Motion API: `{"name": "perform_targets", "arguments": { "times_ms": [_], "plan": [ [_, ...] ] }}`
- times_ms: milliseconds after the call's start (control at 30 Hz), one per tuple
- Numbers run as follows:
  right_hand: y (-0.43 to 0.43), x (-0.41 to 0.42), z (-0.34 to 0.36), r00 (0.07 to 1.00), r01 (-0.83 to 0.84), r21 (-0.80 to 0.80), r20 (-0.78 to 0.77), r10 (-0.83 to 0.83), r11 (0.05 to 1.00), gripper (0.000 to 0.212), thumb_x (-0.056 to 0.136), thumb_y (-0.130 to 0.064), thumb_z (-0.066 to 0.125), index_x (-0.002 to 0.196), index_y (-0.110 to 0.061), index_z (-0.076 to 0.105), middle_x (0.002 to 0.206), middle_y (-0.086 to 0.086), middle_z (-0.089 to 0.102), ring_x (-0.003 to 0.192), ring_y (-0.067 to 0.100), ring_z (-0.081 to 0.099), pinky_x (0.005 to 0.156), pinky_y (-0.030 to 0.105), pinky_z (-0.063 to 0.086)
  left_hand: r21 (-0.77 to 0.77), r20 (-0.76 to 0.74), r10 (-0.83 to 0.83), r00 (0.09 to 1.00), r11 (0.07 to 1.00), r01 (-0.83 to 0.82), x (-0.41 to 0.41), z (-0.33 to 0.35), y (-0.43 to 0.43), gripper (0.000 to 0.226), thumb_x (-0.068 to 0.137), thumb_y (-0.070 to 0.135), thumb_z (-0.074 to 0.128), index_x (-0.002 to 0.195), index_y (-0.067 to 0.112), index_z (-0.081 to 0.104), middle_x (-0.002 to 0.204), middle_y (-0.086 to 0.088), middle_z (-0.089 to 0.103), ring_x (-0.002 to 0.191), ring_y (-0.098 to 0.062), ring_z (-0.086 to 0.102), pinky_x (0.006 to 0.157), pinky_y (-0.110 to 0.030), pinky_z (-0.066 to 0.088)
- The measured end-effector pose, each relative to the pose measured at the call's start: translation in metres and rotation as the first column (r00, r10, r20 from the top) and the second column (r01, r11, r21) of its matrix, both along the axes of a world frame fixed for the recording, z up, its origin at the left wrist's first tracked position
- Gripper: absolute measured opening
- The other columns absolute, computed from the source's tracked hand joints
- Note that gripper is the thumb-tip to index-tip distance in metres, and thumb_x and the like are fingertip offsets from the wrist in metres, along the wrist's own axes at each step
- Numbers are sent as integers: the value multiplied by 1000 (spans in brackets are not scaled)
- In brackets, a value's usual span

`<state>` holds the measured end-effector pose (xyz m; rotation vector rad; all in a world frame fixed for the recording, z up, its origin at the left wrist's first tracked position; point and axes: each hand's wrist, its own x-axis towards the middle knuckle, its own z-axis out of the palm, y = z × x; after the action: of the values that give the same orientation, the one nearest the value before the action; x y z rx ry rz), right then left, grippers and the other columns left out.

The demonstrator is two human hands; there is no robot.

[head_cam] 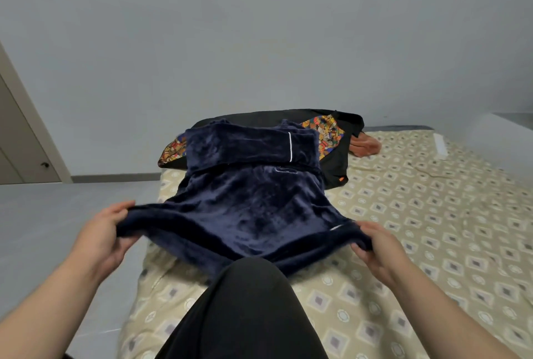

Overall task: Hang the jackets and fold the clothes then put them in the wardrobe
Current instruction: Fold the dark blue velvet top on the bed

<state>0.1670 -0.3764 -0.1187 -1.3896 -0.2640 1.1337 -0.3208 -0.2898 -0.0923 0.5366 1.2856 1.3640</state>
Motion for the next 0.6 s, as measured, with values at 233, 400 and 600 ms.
{"name": "perform_targets", "arguments": {
  "times_ms": [233, 400, 600],
  "plan": [
    [24, 0, 68, 998, -66, 301, 33, 59, 951, 39, 92, 13, 43, 108, -15, 64, 101, 1, 74, 93, 11, 72, 85, 31, 55, 277, -119, 8, 993, 961, 26, -2, 59, 13, 49, 79, -26, 41, 98, 14, 61, 92, -3, 68, 82, -11, 70, 74, -23, 58],
    [31, 7, 87, 884, -58, 265, 462, -74, 962, 14, 102, -12, 52, 109, -16, 64, 99, -3, 68, 89, 10, 62, 88, 31, 46, 361, -356, 244, 902, 926, -109, -17, 55, 23, 11, 95, 10, 59, 102, 14, 67, 87, 5, 64, 91, -16, 56, 81, -28, 44],
    [22, 13, 108, 889, -53, 282, 450, -84, 958, 17, 103, -21, 52, 98, -17, 68, 106, 7, 70, 99, 23, 63, 92, 40, 48, 331, -253, 223, 941, 934, -132, -21, 67, 19, 34, 103, 37, 48, 125, 13, 58, 121, -8, 62, 108, -25, 61, 92, -41, 49]
  ]
}}
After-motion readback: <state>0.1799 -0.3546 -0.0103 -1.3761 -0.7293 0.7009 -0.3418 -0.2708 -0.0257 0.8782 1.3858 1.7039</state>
